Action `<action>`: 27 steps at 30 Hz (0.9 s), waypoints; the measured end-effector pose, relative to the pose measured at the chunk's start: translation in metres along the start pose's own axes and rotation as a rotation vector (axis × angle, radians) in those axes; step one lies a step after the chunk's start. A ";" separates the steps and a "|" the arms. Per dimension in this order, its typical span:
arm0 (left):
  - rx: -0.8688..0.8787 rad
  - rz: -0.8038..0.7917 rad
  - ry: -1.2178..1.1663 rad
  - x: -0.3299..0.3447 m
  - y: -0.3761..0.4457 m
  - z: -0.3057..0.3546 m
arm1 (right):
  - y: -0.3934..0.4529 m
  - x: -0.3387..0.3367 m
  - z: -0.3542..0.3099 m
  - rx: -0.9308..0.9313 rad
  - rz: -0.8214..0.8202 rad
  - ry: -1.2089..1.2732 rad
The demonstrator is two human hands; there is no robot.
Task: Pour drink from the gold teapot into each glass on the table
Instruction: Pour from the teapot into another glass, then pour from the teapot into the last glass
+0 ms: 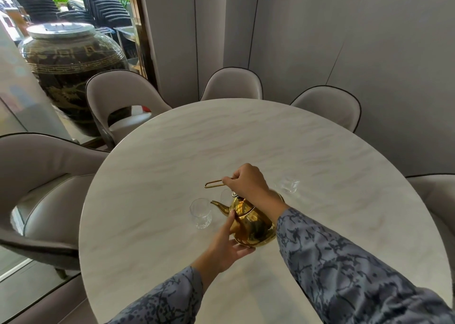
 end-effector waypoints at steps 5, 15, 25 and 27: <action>-0.056 -0.033 -0.095 0.004 0.000 -0.005 | 0.003 0.005 -0.011 -0.007 -0.042 -0.056; -0.080 -0.068 -0.143 0.011 -0.013 0.001 | 0.007 0.001 -0.033 -0.036 -0.072 -0.094; -0.091 -0.108 -0.171 0.017 -0.023 0.002 | 0.006 -0.004 -0.049 -0.074 -0.080 -0.163; -0.092 -0.112 -0.168 0.018 -0.024 0.003 | 0.006 -0.006 -0.052 -0.081 -0.082 -0.170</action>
Point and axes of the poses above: each hand's wrist, its own y-axis towards the middle knuckle, its own x-axis out of the palm, z = x × y, the point moved 10 cm from there along y, towards the middle knuckle, and after that the axes turned 13 degrees about z, right-handed, at the moved point
